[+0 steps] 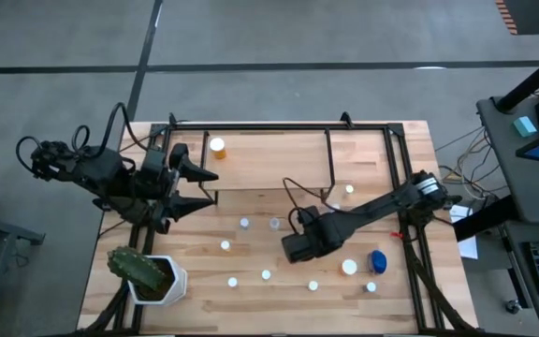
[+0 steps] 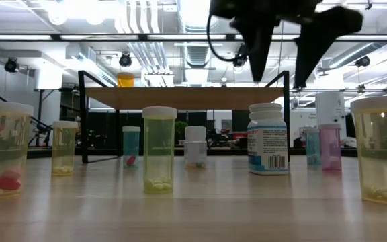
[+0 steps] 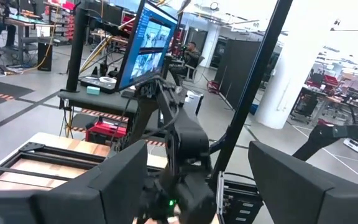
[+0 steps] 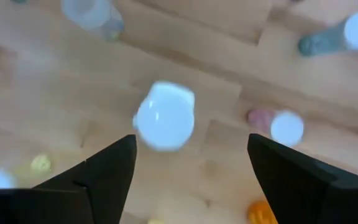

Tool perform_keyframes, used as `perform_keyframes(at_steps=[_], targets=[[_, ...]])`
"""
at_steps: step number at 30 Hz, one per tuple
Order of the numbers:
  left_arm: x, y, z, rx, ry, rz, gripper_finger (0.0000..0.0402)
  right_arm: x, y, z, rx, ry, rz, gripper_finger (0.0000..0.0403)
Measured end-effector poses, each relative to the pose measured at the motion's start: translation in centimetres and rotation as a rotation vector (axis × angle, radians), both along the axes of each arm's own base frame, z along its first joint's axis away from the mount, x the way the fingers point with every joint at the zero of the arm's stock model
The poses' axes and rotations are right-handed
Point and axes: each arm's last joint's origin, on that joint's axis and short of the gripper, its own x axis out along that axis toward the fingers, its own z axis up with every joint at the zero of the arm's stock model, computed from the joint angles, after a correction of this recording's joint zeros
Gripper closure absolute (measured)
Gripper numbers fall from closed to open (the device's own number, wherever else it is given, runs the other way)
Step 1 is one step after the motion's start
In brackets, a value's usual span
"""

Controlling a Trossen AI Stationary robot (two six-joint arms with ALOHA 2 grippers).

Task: Pick and place medicine bottles onto shelf by color
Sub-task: Put the white pill bottle on the shelf

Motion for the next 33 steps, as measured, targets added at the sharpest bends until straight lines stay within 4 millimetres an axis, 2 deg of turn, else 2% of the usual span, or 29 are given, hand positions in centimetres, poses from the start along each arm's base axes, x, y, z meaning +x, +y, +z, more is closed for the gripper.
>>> perform_keyframes(at_steps=[9, 17, 25, 28, 33], targets=[[-0.1, 0.1, 0.0, -0.003, -0.001, 0.018, 0.0137, 1.4, 0.2, -1.1, -0.002, -0.067, 0.022, 0.0117], [-0.1, 0.1, 0.0, 0.000, -0.001, 0.018, 0.0137, 1.2, 0.1, -1.8, -0.027, -0.048, 0.011, 0.0117], [-0.1, 0.1, 0.0, -0.005, -0.001, 0.021, 0.0137, 1.4, 0.2, -3.9, -0.012, -0.099, 0.013, 0.0121], [0.0, 0.0, 0.0, -0.006, 0.002, 0.021, 0.0137, 1.6, 0.3, -4.4, 0.000, -0.130, 0.012, 0.0141], [0.2, 0.0, -0.1, -0.004, 0.005, 0.022, 0.0137, 1.6, 0.2, -4.6, 0.000, -0.130, 0.012, 0.0197]])
